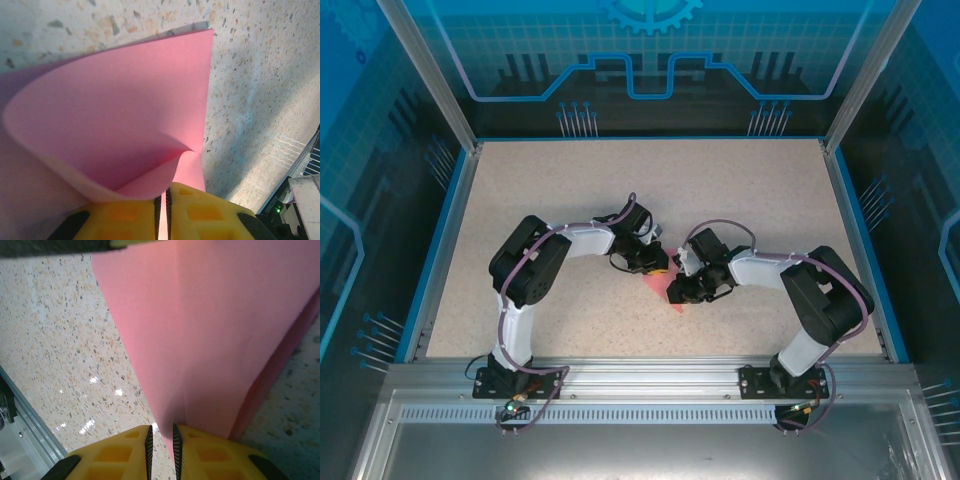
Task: Fold a paper plane with a square sheet of paper (fold left side to right side)
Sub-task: Fourth fold the wing at the center of the table.
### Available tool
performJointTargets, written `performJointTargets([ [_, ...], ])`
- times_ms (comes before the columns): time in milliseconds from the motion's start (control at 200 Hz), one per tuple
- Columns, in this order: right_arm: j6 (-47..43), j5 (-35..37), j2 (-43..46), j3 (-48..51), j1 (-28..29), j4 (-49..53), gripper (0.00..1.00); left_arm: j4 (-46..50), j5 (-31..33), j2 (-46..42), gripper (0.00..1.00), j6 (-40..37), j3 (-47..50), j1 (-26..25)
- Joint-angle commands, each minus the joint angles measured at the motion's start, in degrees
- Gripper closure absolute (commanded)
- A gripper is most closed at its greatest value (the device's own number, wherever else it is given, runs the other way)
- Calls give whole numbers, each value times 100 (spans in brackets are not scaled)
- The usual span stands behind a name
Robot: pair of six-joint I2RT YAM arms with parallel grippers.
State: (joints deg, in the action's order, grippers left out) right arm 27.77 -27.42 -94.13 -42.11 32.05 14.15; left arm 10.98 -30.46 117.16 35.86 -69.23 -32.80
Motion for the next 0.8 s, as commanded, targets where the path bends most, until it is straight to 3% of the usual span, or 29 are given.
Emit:
performJointTargets([
  [0, -71, -8, -5, 163, 151, 671, 80, 369, 318, 207, 85, -129, 112, 35],
  [795, -151, 151, 280, 440, 258, 1267, 79, 387, 336, 237, 85, -157, 138, 128],
])
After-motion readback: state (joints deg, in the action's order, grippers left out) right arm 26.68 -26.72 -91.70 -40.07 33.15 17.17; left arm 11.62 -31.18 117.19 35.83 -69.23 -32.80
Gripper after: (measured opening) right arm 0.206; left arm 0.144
